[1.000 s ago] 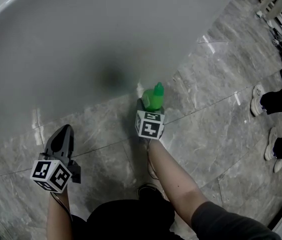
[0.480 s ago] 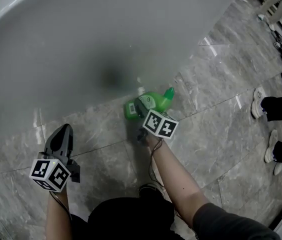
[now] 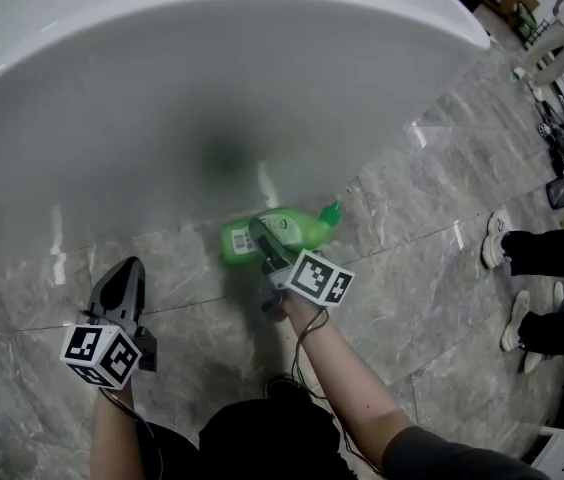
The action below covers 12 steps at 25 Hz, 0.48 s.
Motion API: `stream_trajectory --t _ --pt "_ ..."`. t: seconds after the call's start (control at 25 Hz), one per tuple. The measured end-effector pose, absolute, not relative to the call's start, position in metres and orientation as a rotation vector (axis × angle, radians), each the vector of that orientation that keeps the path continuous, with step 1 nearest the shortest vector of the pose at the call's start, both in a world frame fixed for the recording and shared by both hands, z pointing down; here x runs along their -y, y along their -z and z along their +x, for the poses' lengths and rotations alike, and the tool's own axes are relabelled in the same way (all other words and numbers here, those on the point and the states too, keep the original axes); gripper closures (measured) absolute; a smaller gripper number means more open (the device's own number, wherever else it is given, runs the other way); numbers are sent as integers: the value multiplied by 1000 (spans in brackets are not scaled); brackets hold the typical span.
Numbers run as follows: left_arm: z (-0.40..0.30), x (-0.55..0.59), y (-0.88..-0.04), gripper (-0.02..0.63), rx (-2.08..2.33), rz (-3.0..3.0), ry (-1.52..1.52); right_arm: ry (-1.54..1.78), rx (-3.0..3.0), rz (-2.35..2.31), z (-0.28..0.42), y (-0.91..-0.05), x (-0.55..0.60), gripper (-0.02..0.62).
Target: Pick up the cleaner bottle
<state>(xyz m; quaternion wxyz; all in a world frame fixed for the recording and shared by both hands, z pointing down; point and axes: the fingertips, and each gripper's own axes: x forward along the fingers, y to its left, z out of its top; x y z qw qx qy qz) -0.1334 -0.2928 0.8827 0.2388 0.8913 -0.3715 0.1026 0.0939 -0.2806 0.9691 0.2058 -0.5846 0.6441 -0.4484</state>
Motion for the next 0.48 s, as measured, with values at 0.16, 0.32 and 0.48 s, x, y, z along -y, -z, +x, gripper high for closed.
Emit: stream_trajectory --t 0.16,0.32,0.48 --pt "-156 285 -844 591 1036 2415 -303 1268 -1790 -1573 77 -904 277 397" --pt "-183 262 -784 591 1087 2337 -304 1343 -1805 -1535 56 -832 260 397" --pt "-190 250 -715 591 1098 2304 -312 1372 -1885 -1461 33 -750 249 397"
